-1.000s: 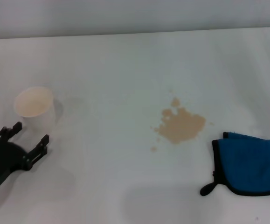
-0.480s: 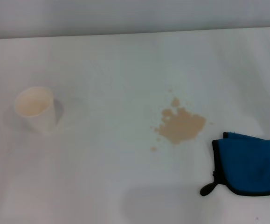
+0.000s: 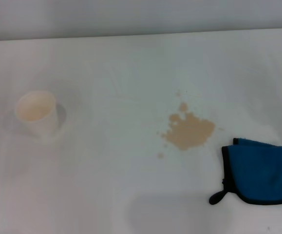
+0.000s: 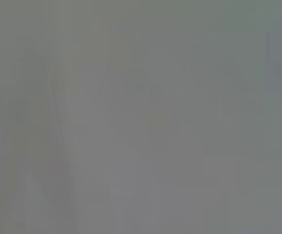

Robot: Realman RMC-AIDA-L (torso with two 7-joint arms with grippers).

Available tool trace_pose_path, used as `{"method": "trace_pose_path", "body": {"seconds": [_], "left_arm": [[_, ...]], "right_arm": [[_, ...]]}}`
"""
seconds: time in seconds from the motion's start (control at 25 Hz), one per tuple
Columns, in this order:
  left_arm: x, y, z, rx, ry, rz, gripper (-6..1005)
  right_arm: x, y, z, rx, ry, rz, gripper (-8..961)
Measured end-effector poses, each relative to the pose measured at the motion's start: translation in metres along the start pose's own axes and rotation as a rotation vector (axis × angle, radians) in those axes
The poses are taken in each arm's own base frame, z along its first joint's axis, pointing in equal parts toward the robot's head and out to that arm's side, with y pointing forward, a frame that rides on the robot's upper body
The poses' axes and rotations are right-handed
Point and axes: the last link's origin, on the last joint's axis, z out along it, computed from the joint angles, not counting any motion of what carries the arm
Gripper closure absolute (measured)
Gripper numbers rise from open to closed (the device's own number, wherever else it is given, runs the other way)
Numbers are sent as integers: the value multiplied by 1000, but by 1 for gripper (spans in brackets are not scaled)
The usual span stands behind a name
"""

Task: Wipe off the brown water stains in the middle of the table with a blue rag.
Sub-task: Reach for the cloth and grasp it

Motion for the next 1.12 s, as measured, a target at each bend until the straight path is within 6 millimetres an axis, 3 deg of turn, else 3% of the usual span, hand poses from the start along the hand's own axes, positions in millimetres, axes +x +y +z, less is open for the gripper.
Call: {"method": "trace_pose_path", "body": {"seconds": [0.32, 0.44, 0.6, 0.84, 1.12], "left_arm": [[1, -5, 9, 36, 9, -18, 198], [-2, -4, 18, 42, -10, -25, 197], [-5, 0, 30, 42, -22, -35, 197], [-12, 5, 46, 36, -61, -44, 197], [-12, 7, 50, 26, -66, -40, 198]], "right_arm": [[-44, -28, -1, 35, 332, 294, 343], [-57, -26, 5, 15, 458, 395, 343], [-63, -15, 19, -25, 685, 454, 344], [-50, 10, 41, 39, 1072, 392, 345], [-48, 41, 67, 110, 1299, 242, 346]]}}
